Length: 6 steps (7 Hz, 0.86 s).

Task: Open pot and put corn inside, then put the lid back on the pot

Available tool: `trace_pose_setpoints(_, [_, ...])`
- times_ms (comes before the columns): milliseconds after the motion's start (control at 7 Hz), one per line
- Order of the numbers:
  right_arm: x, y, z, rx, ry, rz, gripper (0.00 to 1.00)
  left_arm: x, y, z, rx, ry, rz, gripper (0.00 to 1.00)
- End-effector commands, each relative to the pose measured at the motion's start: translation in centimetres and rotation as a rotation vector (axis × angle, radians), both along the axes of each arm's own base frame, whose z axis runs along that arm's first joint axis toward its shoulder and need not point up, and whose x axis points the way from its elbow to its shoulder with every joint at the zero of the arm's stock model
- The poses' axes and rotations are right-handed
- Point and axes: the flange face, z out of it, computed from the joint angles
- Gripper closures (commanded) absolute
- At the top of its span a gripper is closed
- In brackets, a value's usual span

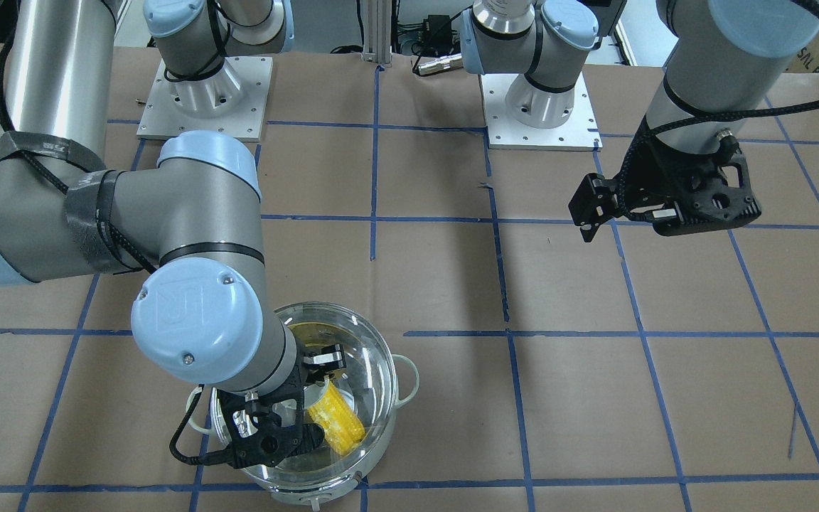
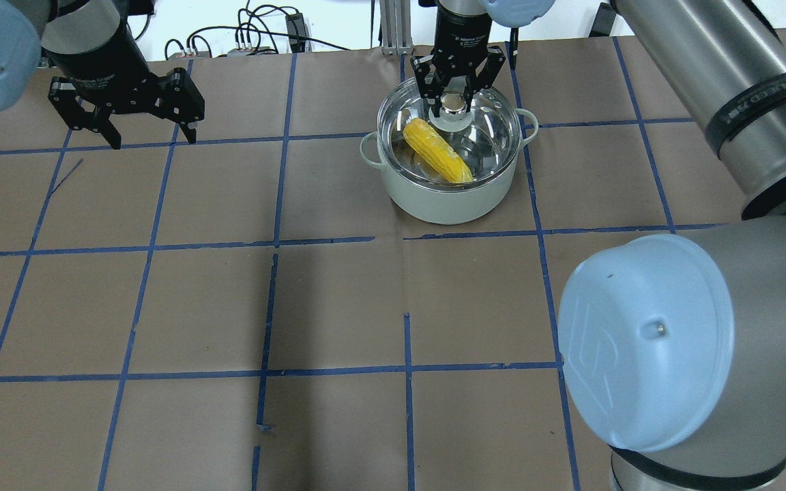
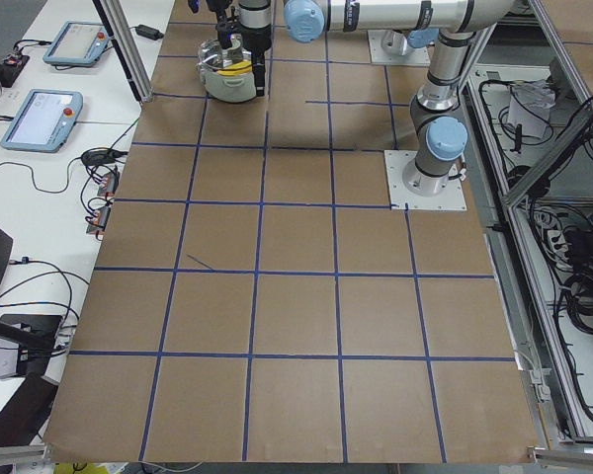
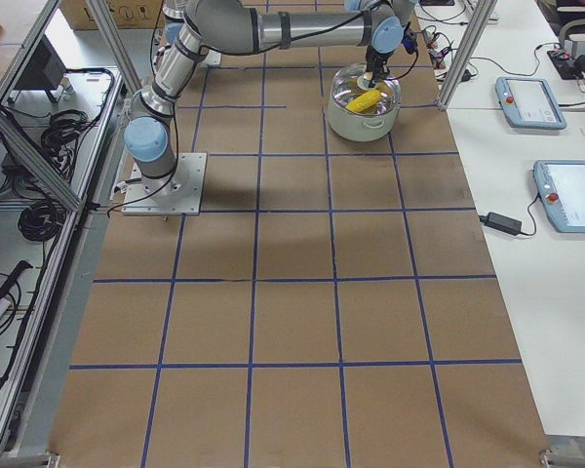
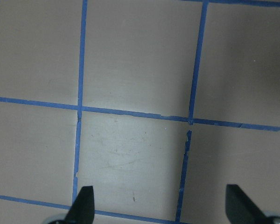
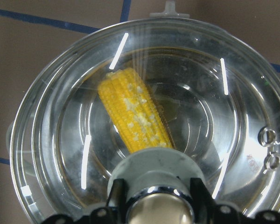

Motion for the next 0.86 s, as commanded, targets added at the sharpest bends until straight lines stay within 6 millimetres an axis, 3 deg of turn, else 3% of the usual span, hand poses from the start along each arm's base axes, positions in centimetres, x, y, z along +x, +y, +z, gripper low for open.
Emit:
trace_pose_setpoints(0, [-0.1, 0.0, -0.1, 0.001, 0.0, -0.002, 0.78, 0.0, 0.1, 0.0, 0.001, -0.002, 0.0, 0.0])
trace_pose_setpoints(143, [-0.3, -0.1, 0.0, 0.004, -0.016, -0.01, 0.19, 0.3, -0.1, 0.1, -0.004, -0.001, 0.003, 0.0])
trace_pose_setpoints(286, [-0.5, -0.2, 0.0, 0.005, -0.015, -0.019, 0.01, 0.2, -0.2, -0.2, 0.004, -0.002, 0.002, 0.0])
trace_pose_setpoints(571, [-0.8, -0.9, 0.3, -0.012, -0.018, -0.026, 0.0, 0.2, -0.3, -0.2, 0.002, -0.002, 0.003, 0.0])
trace_pose_setpoints(714, [-2.9, -2.9, 0.6, -0.088, -0.031, -0.05, 0.0, 0.2, -0.2, -0.1, 0.002, 0.0, 0.011, 0.0])
